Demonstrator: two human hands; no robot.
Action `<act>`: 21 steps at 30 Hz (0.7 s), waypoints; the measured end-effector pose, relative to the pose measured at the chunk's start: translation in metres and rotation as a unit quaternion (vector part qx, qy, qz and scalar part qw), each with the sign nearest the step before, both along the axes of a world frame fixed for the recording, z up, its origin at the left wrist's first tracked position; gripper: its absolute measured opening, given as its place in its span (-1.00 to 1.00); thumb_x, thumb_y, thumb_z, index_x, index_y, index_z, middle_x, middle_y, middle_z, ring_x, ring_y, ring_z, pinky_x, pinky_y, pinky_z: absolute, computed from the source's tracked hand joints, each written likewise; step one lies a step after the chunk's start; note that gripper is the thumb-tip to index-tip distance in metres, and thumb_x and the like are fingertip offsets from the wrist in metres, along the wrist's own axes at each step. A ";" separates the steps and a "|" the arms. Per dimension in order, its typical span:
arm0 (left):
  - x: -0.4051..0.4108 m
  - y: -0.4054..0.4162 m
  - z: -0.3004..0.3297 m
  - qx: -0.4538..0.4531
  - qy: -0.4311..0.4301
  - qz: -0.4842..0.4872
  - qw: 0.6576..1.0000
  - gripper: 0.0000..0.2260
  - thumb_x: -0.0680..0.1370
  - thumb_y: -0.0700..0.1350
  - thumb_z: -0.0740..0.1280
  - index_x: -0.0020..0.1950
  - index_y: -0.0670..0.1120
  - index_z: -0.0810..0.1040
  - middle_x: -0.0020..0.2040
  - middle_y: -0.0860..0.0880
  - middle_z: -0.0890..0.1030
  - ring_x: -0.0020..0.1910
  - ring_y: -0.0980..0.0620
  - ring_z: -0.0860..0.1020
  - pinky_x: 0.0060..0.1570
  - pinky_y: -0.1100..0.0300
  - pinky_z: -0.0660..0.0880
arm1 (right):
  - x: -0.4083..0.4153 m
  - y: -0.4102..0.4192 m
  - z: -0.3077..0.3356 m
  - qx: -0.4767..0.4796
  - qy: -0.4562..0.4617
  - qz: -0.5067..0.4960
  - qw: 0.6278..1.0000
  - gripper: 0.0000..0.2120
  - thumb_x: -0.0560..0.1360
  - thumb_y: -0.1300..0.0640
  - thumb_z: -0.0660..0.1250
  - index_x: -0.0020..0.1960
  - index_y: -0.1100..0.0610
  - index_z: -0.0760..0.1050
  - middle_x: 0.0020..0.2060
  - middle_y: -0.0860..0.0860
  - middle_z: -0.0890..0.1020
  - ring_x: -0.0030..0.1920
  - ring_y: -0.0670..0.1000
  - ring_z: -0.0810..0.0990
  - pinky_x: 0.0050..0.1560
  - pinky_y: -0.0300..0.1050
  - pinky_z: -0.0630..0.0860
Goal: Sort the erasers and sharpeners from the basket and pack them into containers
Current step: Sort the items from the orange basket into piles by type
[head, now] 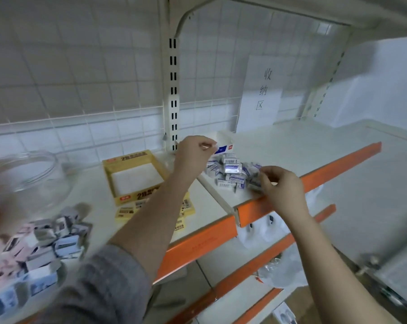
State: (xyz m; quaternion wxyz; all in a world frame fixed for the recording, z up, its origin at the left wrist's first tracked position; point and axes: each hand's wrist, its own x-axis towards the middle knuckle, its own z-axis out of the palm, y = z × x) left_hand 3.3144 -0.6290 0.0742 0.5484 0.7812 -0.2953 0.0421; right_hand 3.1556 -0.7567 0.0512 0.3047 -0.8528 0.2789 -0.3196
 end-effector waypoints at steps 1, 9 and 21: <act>0.006 -0.009 -0.004 0.008 0.001 0.004 1.000 -0.87 0.48 -0.19 0.41 0.01 -0.14 0.67 -0.04 -0.03 0.66 -0.13 0.11 0.58 -0.02 0.28 0.52 | -0.005 0.006 -0.006 -0.003 0.000 -0.001 1.000 -0.82 0.53 0.19 0.28 0.07 0.15 0.61 -0.15 0.01 0.66 -0.17 0.01 0.61 -0.28 -0.39 0.36; 0.017 -0.025 -0.033 0.091 0.027 0.003 0.995 -0.81 0.45 -0.31 0.40 0.05 -0.22 0.65 -0.03 -0.15 0.65 -0.06 -0.03 0.59 -0.11 0.29 0.44 | -0.024 0.029 -0.040 -0.040 -0.012 0.028 0.999 -0.78 0.52 0.24 0.30 0.15 0.13 0.56 0.03 -0.02 0.63 0.02 -0.04 0.55 -0.04 -0.47 0.29; -0.038 0.075 0.021 0.074 -0.006 0.040 0.996 -0.84 0.54 -0.19 0.28 -0.01 -0.02 0.64 -0.10 0.10 0.60 -0.37 0.28 0.51 -0.43 0.48 0.40 | -0.017 0.054 -0.003 -0.013 -0.019 0.114 0.993 -0.77 0.52 0.22 0.31 0.16 0.13 0.57 -0.03 0.01 0.65 -0.17 -0.09 0.59 -0.19 -0.54 0.38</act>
